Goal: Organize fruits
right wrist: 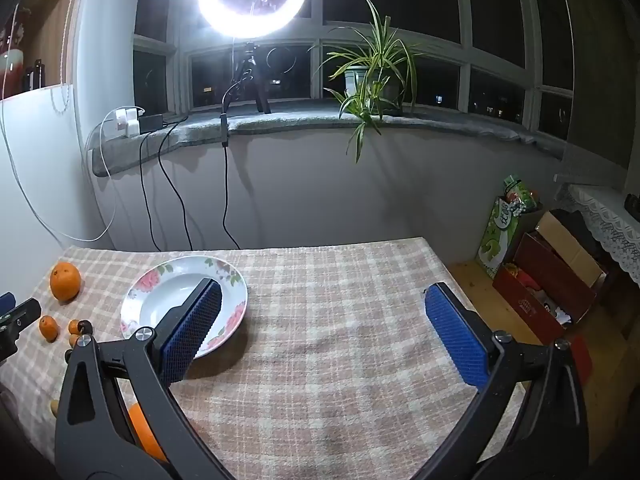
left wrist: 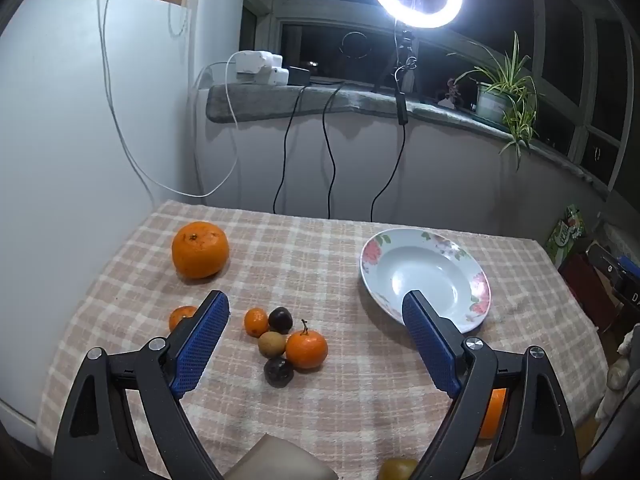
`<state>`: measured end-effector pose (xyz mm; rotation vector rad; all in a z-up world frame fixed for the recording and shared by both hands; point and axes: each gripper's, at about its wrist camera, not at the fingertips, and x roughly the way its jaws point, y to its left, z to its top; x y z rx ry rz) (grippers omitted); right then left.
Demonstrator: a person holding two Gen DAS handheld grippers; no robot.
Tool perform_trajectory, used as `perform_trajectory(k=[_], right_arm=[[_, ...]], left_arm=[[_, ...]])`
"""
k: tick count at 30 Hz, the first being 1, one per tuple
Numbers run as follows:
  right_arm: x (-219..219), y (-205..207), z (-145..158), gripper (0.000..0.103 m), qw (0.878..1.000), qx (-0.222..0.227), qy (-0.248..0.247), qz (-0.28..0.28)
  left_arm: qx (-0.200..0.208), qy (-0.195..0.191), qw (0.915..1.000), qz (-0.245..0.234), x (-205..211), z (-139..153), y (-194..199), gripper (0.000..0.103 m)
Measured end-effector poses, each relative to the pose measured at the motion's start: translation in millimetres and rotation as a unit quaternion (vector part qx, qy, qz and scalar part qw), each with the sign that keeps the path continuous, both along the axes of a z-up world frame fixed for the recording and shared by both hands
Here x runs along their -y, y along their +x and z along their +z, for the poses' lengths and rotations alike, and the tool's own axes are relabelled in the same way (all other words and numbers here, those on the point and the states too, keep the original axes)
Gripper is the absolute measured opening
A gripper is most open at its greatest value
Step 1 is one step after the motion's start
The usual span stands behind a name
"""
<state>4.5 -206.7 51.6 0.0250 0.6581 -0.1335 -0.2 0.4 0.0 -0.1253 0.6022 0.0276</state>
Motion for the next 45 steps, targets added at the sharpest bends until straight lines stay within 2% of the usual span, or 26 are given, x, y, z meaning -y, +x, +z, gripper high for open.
perform_trajectory(k=[12,45], right_arm=[[-2.0,0.7,-0.2,0.103,1.000,-0.007,0.003,0.005],[-3.6,-1.3,-3.2,0.103,1.000,-0.013,0.003,0.013]], left_arm=[[0.000,0.021,0.9998,0.006,2.1,-0.9,0.0,0.089],[0.003,0.028,0.9996,0.007,4.0,3.2,-0.4,0.089]])
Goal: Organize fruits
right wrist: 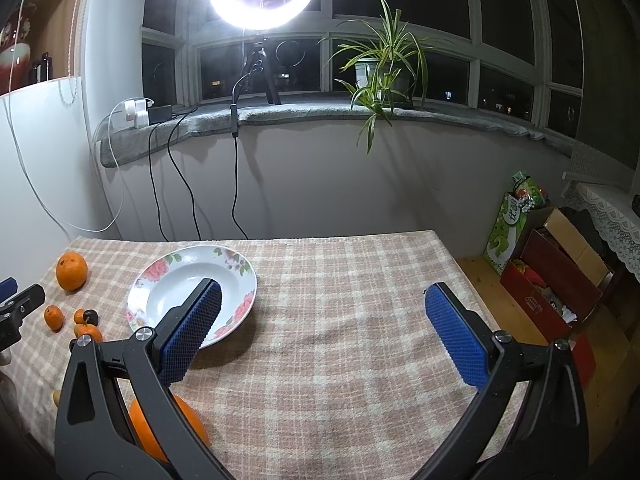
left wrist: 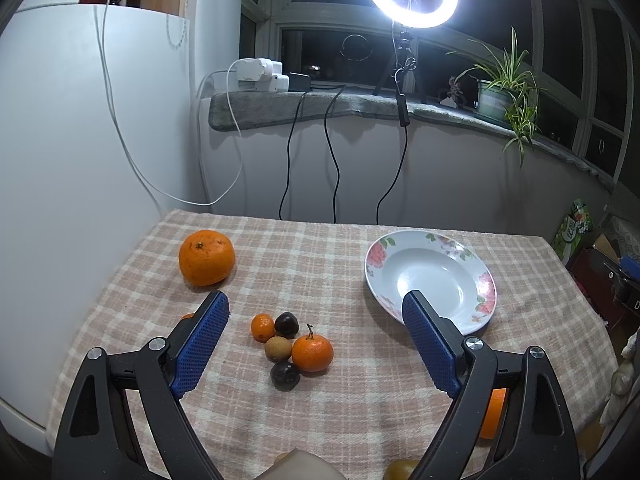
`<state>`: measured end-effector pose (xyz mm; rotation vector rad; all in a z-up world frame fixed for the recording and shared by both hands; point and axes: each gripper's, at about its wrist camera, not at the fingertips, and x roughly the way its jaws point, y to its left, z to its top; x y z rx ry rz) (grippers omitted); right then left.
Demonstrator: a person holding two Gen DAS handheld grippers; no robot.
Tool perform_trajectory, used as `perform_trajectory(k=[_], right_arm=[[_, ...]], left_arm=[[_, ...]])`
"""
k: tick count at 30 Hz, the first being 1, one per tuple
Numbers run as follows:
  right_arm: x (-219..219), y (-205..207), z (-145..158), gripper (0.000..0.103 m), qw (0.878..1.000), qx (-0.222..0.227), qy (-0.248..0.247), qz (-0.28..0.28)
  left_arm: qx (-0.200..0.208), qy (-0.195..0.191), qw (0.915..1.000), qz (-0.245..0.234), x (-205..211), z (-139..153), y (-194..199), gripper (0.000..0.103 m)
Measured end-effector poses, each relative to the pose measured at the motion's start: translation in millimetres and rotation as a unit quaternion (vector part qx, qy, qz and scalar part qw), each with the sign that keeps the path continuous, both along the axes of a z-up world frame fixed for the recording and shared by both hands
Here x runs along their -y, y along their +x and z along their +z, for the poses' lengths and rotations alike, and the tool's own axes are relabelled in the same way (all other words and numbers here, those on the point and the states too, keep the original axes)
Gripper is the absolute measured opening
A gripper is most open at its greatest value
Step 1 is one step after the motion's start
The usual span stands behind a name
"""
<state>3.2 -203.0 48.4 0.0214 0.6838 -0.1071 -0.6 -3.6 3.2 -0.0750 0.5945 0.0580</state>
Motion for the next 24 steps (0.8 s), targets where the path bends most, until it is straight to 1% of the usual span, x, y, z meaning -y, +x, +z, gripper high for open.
perform_trajectory(k=[24], right_arm=[[-1.8,-1.1,-0.7,0.103,1.000,-0.003,0.003,0.008]], left_arm=[[0.001,0.000,1.0000,-0.002,2.5,1.9,1.2,0.089]])
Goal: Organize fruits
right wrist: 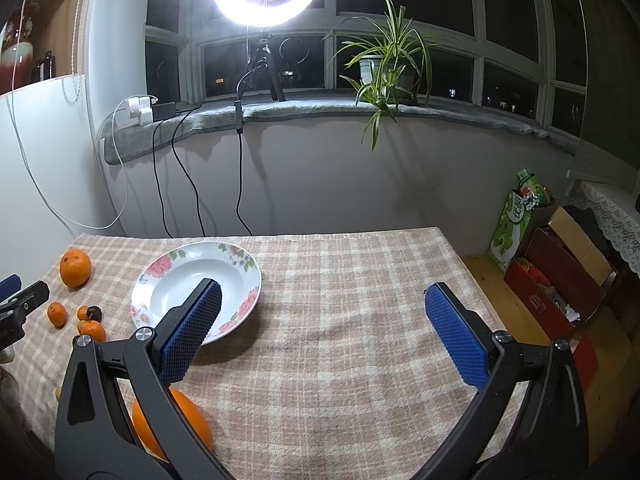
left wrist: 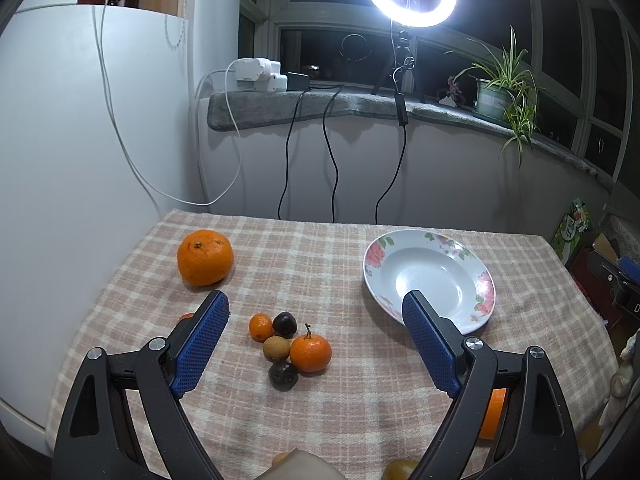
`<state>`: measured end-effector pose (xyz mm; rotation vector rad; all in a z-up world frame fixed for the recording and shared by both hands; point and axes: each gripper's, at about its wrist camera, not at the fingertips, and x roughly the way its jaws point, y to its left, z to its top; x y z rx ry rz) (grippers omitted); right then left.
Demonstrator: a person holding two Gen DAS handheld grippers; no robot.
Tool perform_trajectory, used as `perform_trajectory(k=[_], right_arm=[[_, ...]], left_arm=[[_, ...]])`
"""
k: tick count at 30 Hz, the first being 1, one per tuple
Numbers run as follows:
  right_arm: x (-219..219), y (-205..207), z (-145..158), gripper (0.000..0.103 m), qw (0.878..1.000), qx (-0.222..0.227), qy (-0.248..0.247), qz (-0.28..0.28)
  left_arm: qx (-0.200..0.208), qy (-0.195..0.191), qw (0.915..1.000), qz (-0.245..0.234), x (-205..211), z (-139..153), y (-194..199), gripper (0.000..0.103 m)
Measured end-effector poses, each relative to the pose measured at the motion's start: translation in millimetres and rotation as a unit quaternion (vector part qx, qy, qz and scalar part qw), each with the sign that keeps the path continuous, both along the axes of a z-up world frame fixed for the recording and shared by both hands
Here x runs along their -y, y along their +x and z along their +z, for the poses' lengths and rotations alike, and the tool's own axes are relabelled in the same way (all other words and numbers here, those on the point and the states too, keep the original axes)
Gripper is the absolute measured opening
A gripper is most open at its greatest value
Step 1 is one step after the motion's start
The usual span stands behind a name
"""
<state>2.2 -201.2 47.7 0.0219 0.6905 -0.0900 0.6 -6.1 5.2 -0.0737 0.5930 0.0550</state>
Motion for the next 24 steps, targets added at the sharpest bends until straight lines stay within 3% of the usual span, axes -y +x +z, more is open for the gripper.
perform_trajectory(k=[24], right_arm=[[-0.3,-1.2,-5.4,0.103,1.000,-0.010,0.005,0.007]], left_arm=[[-0.003,-0.001,1.0000,-0.004,3.0,-5.2,-1.6,0.089]])
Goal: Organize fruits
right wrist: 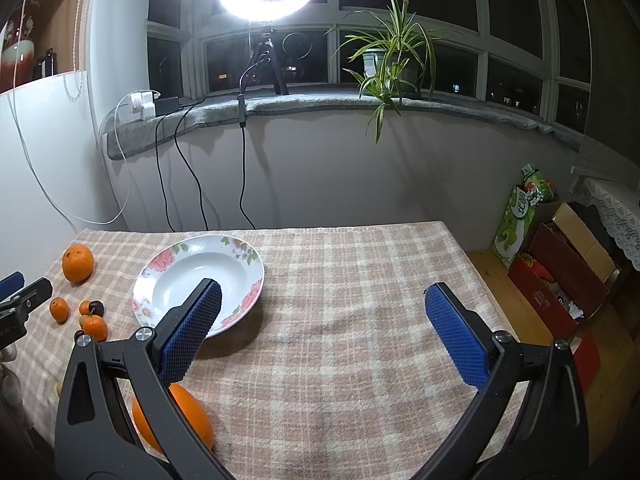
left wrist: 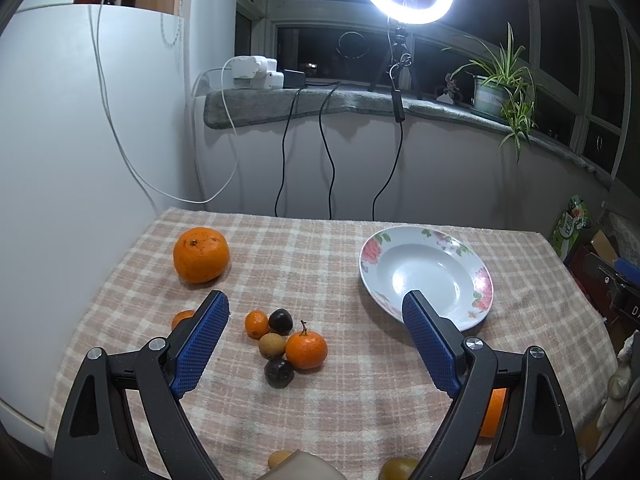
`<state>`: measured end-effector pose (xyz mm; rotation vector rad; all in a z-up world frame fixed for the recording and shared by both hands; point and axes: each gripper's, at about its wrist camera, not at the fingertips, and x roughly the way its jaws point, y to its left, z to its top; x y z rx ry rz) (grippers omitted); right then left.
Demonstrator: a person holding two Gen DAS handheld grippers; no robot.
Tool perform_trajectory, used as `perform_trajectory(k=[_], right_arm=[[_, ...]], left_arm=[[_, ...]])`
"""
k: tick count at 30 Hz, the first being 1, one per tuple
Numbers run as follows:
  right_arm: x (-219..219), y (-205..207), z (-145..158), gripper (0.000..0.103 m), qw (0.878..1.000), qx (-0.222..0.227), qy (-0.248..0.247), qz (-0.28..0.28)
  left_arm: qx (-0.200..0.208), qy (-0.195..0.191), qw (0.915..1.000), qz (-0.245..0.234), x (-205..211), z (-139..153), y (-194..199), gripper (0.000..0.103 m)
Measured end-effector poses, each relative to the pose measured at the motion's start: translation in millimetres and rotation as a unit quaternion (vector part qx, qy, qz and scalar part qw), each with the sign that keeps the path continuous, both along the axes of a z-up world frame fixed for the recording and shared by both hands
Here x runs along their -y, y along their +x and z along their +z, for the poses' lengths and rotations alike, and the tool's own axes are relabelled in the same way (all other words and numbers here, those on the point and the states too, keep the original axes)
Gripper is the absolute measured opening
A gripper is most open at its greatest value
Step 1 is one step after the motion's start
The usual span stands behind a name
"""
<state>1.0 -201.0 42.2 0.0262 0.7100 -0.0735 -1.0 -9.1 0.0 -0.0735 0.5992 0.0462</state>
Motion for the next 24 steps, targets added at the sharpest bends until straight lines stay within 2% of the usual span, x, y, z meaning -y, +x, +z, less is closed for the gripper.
perform_trajectory(k=[10,15,24], right_arm=[[4,1,-5,0.103,1.000,-0.015,0.017,0.012],[5,2,-12,0.103,0.998,-0.034,0.044,0.040],[3,1,-32,0.103,0.980,-0.090,0.131,0.116]], left_arm=[[-0.008,-0.005,0.9998,-0.015,3,-3,-2,0.089],[-0.025,-0.033,0.9982,-0.044,4,-8,-1,0.089],[-0.080,-0.105,0.9834,-0.124,14,-27,-1,0.088]])
